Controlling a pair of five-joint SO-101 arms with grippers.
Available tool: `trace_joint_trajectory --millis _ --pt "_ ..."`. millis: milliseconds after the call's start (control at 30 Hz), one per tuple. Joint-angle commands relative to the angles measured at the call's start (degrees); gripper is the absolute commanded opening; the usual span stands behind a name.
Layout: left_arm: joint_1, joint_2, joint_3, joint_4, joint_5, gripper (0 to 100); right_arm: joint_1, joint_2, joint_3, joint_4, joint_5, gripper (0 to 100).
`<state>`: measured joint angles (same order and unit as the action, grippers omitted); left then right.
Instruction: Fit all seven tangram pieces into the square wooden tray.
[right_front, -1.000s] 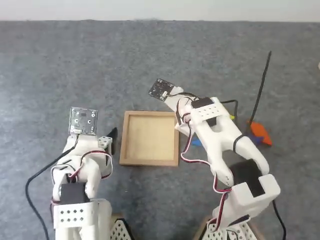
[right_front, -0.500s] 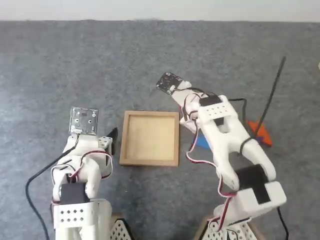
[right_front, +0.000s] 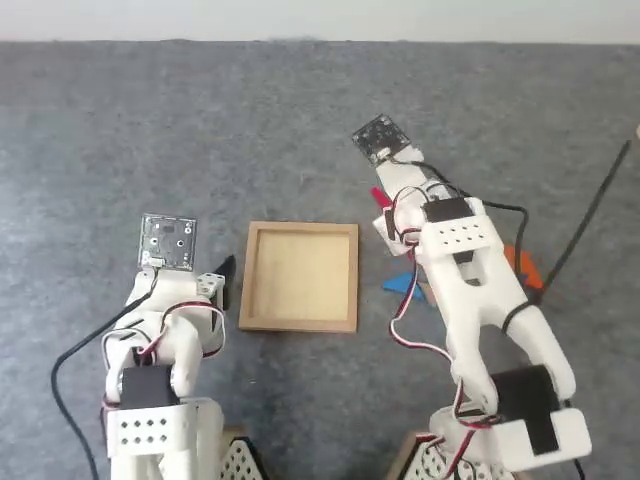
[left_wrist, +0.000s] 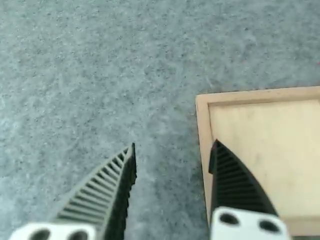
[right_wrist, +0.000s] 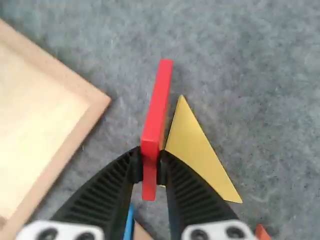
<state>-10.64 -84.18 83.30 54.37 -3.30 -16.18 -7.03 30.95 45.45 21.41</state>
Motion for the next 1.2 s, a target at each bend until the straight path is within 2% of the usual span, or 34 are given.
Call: trace_joint_trajectory --millis 0,167,333,400,600,733,833,933,1067,1167 --pt "0.3 0.4 -0.7 -1.5 -0.5 23 0.1 -5.1 -1.8 2.0 -4.0 0.9" --pt "0.3 0.0 0.4 -1.9 -0.5 23 -7.3 -10.4 -5.6 12.0 -13.8 0.9" --pt "0.2 0.3 3.3 -6.1 -2.9 23 -20.1 -11.1 -5.0 12.2 -18.7 0.8" --pt "-0.9 0.3 3.3 -6.1 -2.9 23 -23.5 -9.9 -4.9 11.1 -23.1 0.8" --pt "-4.8 0.0 3.3 -6.4 -0.4 23 -28.2 -2.2 -5.3 5.7 -43.3 1.3" --pt "-4.7 0.0 3.5 -7.4 -0.1 23 -31.8 3.2 -5.3 2.2 -48.8 1.3" --pt "-4.8 0.0 3.6 -7.5 -0.1 23 -31.9 5.1 -6.1 1.8 -54.2 1.7" --pt "-4.7 0.3 3.5 -7.5 -0.2 23 -31.9 5.6 -7.1 3.5 -53.9 5.7" --pt "-4.7 0.3 3.5 -7.3 -0.3 23 -31.4 5.1 -7.1 5.7 -52.0 20.8" --pt "-4.7 0.4 3.5 -7.3 -0.3 23 -31.3 5.1 -7.2 6.0 -45.8 31.9"
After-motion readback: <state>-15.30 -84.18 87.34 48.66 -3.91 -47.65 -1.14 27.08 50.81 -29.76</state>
